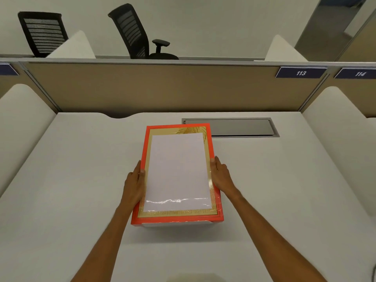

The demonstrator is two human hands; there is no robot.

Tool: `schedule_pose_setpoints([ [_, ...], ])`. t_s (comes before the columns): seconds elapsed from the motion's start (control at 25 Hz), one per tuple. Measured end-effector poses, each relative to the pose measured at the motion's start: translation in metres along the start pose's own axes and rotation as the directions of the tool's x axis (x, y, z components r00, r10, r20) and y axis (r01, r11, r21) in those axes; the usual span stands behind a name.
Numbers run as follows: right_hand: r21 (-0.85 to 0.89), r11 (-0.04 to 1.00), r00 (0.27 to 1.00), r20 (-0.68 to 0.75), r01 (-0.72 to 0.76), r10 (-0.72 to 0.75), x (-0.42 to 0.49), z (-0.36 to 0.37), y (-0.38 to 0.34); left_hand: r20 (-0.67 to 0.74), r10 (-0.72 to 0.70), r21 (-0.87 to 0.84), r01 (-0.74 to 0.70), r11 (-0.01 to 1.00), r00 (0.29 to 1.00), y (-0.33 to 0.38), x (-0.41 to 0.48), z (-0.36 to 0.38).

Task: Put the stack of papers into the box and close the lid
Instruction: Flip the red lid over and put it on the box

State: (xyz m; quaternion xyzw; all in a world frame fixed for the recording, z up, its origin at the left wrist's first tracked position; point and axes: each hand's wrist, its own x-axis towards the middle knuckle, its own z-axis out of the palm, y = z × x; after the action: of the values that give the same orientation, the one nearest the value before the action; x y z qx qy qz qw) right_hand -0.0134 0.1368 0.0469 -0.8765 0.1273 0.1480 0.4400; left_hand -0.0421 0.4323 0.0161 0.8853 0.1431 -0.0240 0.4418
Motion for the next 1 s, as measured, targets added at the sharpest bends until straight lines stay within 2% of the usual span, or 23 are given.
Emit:
schedule_pose_setpoints([
  [0.16, -0.011, 1.0, 1.0, -0.013, -0.009, 0.009, 0.004, 0.007, 0.013, -0.017, 0.009, 0.08, -0.007, 0.997, 1.0, -0.007, 0.001, 0.008],
  [0.68, -0.008, 1.0, 0.999, -0.031, -0.011, 0.011, 0.02, 0.017, 0.018, -0.048, -0.005, 0.119, 0.011, 0.993, 0.999, -0.01, 0.013, 0.018],
  [0.84, -0.004, 1.0, 1.0, 0.001, -0.01, 0.01, 0.023, 0.018, 0.023, -0.011, -0.014, 0.126, 0.015, 0.992, 1.0, -0.012, 0.013, 0.018],
  [0.92, -0.116, 0.993, 0.999, -0.031, -0.031, 0.028, 0.023, 0.019, 0.023, -0.028, -0.015, 0.239, 0.021, 0.971, 1.0, -0.011, 0.012, 0.017],
  [1.0, -0.374, 0.927, 0.978, -0.199, -0.022, -0.057, 0.02, 0.023, 0.02, -0.127, 0.126, 0.452, -0.055, 0.89, 0.984, -0.006, 0.012, 0.019],
])
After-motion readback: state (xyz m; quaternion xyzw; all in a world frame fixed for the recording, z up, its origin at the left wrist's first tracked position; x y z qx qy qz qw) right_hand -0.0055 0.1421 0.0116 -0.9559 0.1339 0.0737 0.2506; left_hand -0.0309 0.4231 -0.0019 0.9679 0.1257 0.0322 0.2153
